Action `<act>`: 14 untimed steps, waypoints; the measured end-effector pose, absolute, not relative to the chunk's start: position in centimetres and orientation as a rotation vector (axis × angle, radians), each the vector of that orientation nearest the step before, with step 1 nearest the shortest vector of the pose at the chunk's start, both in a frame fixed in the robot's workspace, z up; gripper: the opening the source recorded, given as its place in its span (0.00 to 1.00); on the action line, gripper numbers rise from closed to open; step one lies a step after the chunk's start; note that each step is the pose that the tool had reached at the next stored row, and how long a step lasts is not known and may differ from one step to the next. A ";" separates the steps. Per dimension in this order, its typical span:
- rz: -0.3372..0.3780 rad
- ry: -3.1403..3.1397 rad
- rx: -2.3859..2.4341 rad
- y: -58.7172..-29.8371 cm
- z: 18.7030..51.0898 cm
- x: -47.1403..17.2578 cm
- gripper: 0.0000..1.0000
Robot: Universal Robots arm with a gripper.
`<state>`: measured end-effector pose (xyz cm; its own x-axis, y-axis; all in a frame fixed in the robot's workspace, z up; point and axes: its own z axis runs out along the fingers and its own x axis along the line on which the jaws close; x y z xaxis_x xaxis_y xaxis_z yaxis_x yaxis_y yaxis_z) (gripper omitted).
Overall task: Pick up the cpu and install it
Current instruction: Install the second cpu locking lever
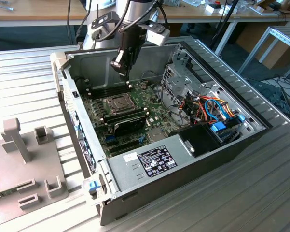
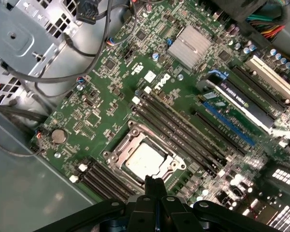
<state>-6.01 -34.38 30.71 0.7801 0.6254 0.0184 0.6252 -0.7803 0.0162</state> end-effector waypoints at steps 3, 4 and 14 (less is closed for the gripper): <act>0.036 1.038 2.955 -34.8 30.5 -6.0 0.11; 0.035 1.038 2.955 -35.0 30.4 -6.0 0.11; 0.030 1.035 2.946 -35.6 29.1 -6.2 0.11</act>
